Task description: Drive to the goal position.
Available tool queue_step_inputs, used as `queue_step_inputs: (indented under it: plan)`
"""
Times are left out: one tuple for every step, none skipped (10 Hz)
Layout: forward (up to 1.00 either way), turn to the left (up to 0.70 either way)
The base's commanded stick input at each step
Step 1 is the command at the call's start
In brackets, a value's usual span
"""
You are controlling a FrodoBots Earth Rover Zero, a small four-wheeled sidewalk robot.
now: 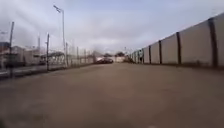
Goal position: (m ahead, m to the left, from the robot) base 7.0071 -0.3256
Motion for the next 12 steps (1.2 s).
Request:
queue_step_inputs:
  plan:
    - [0.50, 0.00]
    - [0.50, 0.00]
    - [0.50, 0.00]
    - [0.50, 0.00]
    - [0.50, 0.00]
    - [0.50, 0.00]
    - [0.50, 0.00]
    - [0.50, 0.00]
    - [0.50, 0.00]
    - [0.50, 0.00]
    - [0.50, 0.00]
    - [0.50, 0.00]
